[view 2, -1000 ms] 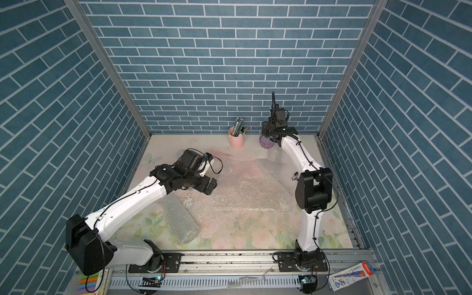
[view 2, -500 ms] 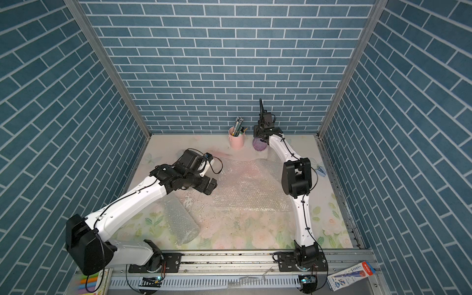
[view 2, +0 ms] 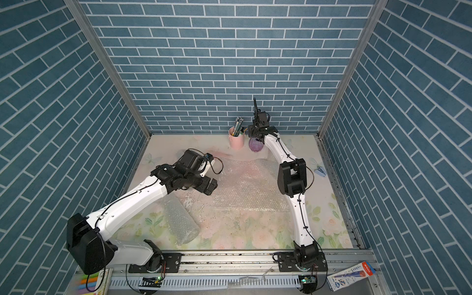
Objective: Unwrap the vase from the bubble wrap
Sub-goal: Place the vase at the center of the board.
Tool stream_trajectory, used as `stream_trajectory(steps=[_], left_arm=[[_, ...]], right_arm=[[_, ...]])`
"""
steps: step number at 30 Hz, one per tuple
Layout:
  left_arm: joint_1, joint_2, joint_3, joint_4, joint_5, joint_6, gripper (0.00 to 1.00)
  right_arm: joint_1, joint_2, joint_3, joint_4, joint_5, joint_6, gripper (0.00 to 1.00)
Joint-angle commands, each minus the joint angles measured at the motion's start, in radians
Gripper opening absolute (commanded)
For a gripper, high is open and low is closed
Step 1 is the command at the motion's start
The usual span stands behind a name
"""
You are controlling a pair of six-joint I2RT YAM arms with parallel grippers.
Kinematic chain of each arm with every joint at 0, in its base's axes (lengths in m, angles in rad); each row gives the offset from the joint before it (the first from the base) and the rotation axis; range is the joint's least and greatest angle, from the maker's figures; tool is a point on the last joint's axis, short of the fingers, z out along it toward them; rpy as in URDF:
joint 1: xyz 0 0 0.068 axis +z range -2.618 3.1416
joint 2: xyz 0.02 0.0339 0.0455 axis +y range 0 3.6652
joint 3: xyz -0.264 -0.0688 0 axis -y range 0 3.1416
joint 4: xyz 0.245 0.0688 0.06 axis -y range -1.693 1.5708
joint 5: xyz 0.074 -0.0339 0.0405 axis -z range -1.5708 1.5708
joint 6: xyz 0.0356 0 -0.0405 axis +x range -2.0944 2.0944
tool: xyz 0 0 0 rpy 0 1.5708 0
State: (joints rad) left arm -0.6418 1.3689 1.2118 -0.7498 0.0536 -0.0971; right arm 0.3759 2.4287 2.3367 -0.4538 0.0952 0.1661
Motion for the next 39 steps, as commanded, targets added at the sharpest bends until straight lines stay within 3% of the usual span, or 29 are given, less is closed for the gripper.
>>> stream_trajectory(steps=[1,7,17,28,39], left_arm=[[-0.002,0.006,-0.003,-0.020,0.011,0.002,1.00],[-0.002,0.005,-0.004,-0.019,0.012,0.002,1.00],[-0.002,0.014,0.003,-0.030,0.006,-0.004,0.99],[-0.021,0.016,0.002,-0.038,-0.039,-0.002,1.00],[-0.135,0.123,-0.001,-0.029,-0.123,0.000,1.00]], right_arm=[[0.001,0.011,0.073,-0.019,-0.004,-0.029,0.69],[0.003,-0.045,0.107,-0.064,0.017,-0.034,0.73],[-0.019,-0.289,0.008,-0.060,0.055,0.020,0.73],[-0.091,-0.625,-0.498,0.098,0.157,0.168,0.71],[-0.160,-0.894,-0.992,0.150,0.056,0.286,0.70]])
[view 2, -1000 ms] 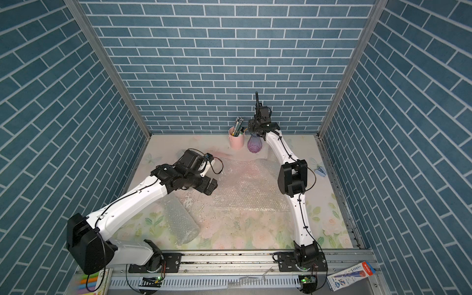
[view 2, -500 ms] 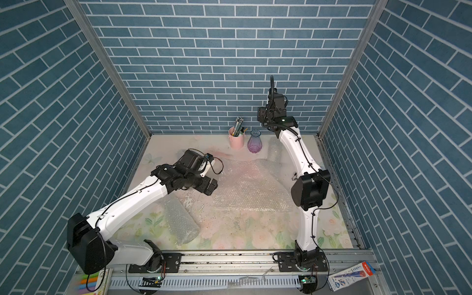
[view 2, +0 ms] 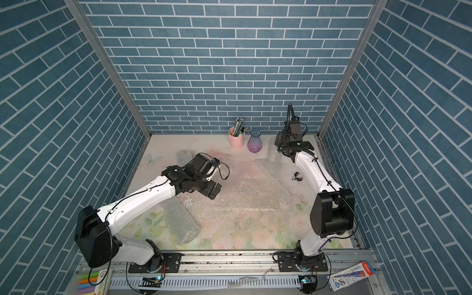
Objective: Unwrap the vase from the bubble wrap
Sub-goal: Place the vase at the center of the board, then move the bubble wrap to the center of the board.
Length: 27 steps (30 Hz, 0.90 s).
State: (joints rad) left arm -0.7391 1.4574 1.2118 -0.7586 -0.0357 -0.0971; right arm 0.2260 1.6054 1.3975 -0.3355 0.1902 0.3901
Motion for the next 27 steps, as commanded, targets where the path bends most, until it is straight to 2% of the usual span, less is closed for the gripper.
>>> stream_trajectory(steps=[1,7,12,16,21,27], left_arm=[[-0.053,0.055,0.003,-0.017,-0.042,-0.001,1.00],[-0.157,0.199,0.088,-0.054,-0.082,-0.046,1.00],[-0.164,0.334,0.160,-0.069,-0.010,-0.129,1.00],[-0.169,0.440,0.225,-0.061,-0.052,-0.164,0.99],[-0.183,0.519,0.247,-0.059,-0.107,-0.185,0.90],[-0.183,0.526,0.195,-0.029,-0.110,-0.197,0.67]], right_arm=[[-0.016,-0.087,-0.080,0.021,-0.052,0.062,0.70],[-0.057,-0.179,-0.218,0.002,-0.132,0.068,0.70],[-0.086,-0.235,-0.302,0.050,-0.201,0.082,0.69],[-0.091,-0.263,-0.327,0.066,-0.213,0.079,0.68],[-0.091,-0.291,-0.345,0.071,-0.223,0.078,0.67],[-0.094,-0.279,-0.336,0.069,-0.250,0.073,0.67]])
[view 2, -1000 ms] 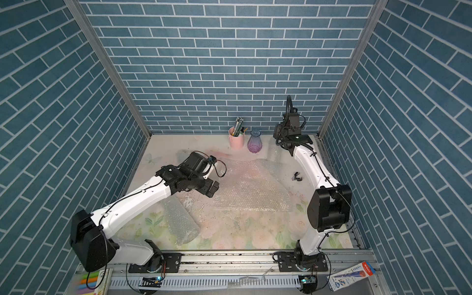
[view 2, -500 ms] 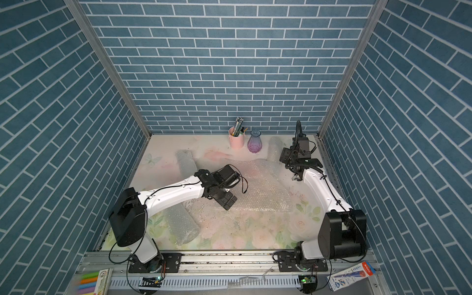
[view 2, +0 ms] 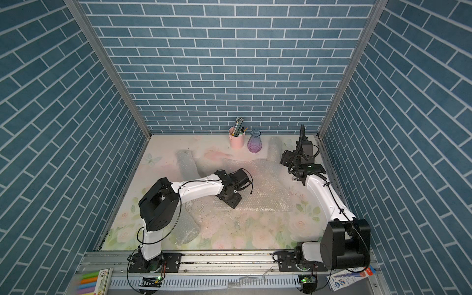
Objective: Unwrap the vase from the bubble wrap
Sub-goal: Move the bubble wrap to the center of the board.
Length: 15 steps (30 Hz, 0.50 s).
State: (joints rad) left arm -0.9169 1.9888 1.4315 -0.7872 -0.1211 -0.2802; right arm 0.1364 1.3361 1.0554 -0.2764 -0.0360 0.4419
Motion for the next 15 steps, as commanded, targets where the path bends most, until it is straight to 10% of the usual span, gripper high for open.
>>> stream_trajectory(steps=[1,15], left_arm=[[-0.005,-0.008,-0.034,0.000,-0.026,-0.009,0.61],[-0.005,-0.084,-0.222,0.099,0.039,0.024,0.09]], right_arm=[[-0.003,-0.006,0.005,0.013,-0.026,0.021,0.67],[-0.001,0.080,0.074,-0.002,-0.035,0.027,0.63]])
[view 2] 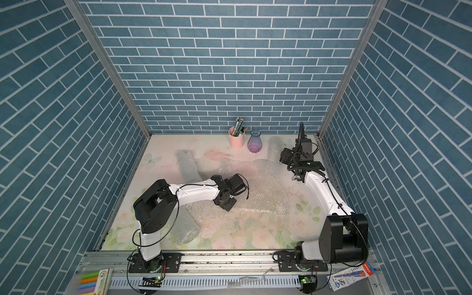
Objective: Unwrap the vase from the bubble wrap
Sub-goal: Move the bubble wrap to the center of the board.
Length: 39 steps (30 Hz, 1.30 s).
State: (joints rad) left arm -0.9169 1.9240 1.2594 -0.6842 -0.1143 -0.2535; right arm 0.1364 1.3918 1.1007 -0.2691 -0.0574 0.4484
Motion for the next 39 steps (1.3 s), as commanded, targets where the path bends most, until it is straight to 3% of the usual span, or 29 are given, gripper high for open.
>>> stream_trajectory(steps=[1,8,12,17,18,23,25,34,39], left_arm=[[-0.005,-0.041,-0.076,0.006,0.042,-0.010,0.09],[-0.005,-0.181,-0.236,0.056,0.087,-0.053,0.06],[-0.005,-0.226,-0.281,0.073,0.117,-0.063,0.06],[-0.005,-0.302,-0.316,0.079,0.133,-0.061,0.14],[-0.006,-0.316,-0.316,0.074,0.131,-0.060,0.17],[-0.007,-0.396,-0.315,0.055,0.130,-0.061,0.57],[-0.007,-0.418,-0.308,0.049,0.131,-0.061,0.67],[-0.015,-0.502,-0.230,-0.048,0.099,-0.048,0.86],[-0.020,-0.574,-0.153,-0.114,0.071,-0.019,0.97]], right_arm=[[0.000,0.038,0.037,-0.015,-0.018,0.020,0.63],[0.024,0.184,0.122,-0.074,0.000,0.007,0.62],[0.042,0.309,0.216,-0.122,0.017,-0.014,0.67],[0.047,0.469,0.361,-0.201,0.069,-0.035,0.74],[0.049,0.490,0.382,-0.207,0.077,-0.038,0.75],[0.049,0.608,0.528,-0.268,0.072,-0.045,0.78],[0.052,0.648,0.574,-0.282,0.075,-0.045,0.78],[0.066,0.843,0.775,-0.390,0.107,-0.065,0.77],[0.084,0.876,0.770,-0.371,0.101,-0.060,0.77]])
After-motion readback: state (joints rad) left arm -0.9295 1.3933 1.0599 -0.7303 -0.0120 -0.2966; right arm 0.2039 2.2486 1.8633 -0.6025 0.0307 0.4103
